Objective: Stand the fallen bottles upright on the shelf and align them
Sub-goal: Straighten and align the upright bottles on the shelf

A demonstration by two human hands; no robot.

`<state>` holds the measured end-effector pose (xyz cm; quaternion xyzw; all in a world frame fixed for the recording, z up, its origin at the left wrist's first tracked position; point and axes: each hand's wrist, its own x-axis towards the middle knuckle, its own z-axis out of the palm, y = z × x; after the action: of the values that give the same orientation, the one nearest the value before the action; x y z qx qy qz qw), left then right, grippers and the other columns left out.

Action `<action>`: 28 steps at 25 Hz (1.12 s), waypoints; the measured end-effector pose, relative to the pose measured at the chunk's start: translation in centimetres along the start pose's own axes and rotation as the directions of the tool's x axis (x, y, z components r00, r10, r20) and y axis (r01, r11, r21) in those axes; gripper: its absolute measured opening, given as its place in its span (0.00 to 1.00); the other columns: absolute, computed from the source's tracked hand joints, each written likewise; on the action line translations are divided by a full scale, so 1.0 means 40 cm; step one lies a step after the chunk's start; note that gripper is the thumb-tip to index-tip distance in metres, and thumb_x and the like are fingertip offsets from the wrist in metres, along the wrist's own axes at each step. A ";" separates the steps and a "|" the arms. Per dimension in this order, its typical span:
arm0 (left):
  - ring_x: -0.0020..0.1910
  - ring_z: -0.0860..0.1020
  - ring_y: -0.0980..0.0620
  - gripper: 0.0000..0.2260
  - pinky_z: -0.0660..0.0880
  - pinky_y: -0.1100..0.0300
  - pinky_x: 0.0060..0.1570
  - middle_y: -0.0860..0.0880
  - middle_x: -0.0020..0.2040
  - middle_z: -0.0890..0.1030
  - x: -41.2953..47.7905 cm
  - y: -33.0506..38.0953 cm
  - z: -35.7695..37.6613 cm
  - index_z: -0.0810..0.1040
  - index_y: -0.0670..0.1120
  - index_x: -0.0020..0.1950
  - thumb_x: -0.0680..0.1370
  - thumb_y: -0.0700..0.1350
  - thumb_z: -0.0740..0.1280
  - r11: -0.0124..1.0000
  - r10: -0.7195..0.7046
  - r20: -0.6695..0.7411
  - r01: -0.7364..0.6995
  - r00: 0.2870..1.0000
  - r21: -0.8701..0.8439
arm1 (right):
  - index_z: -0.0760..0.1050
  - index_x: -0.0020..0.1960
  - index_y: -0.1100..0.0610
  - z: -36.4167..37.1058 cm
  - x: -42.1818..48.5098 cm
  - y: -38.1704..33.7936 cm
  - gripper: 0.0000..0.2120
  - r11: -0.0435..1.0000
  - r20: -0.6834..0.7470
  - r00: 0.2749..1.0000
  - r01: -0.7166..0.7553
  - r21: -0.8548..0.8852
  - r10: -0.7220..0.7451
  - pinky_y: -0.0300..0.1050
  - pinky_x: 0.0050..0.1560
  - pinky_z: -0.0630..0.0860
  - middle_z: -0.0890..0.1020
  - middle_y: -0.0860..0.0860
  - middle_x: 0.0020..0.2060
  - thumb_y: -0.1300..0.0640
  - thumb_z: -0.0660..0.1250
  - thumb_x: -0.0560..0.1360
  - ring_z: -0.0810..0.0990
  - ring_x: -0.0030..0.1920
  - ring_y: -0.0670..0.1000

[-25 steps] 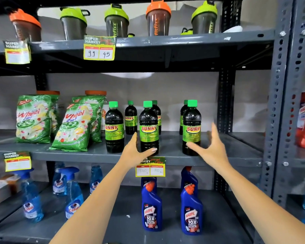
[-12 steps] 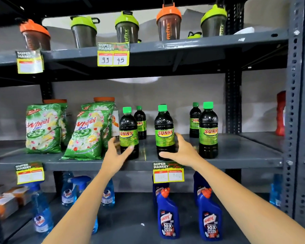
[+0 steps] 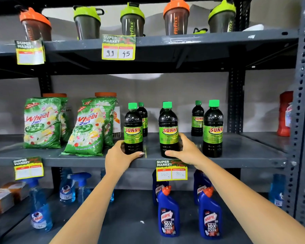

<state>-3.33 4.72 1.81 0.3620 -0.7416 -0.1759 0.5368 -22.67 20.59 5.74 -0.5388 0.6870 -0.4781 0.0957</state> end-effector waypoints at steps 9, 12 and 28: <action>0.49 0.79 0.54 0.29 0.75 0.60 0.44 0.51 0.51 0.84 -0.002 0.003 -0.007 0.79 0.49 0.57 0.61 0.62 0.78 1.000 0.022 0.032 -0.022 0.999 -0.004 | 0.60 0.74 0.51 0.004 0.002 0.004 0.37 1.000 0.012 1.000 -0.025 0.003 0.025 0.43 0.55 0.67 0.73 0.51 0.68 0.53 0.75 0.70 0.70 0.57 0.47; 0.51 0.79 0.53 0.31 0.75 0.58 0.45 0.52 0.52 0.83 0.002 -0.005 -0.003 0.77 0.50 0.59 0.62 0.63 0.77 0.999 0.032 0.069 -0.033 0.997 0.011 | 0.60 0.73 0.51 0.007 0.000 0.007 0.39 0.999 -0.038 0.999 -0.039 0.003 0.039 0.44 0.54 0.68 0.74 0.51 0.67 0.52 0.77 0.69 0.72 0.56 0.47; 0.66 0.70 0.47 0.45 0.68 0.52 0.62 0.45 0.67 0.73 -0.131 0.204 0.161 0.57 0.42 0.75 0.68 0.63 0.72 0.992 0.115 0.184 -0.103 0.976 -0.072 | 0.59 0.74 0.52 -0.174 -0.099 0.175 0.49 0.976 -0.534 0.837 -0.198 -0.089 0.121 0.55 0.62 0.72 0.74 0.54 0.67 0.39 0.78 0.61 0.72 0.67 0.56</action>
<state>-11.27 13.20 1.26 0.2857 -0.8018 -0.2023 0.4842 -30.13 27.49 2.56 -0.3337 0.7612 -0.5479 -0.0945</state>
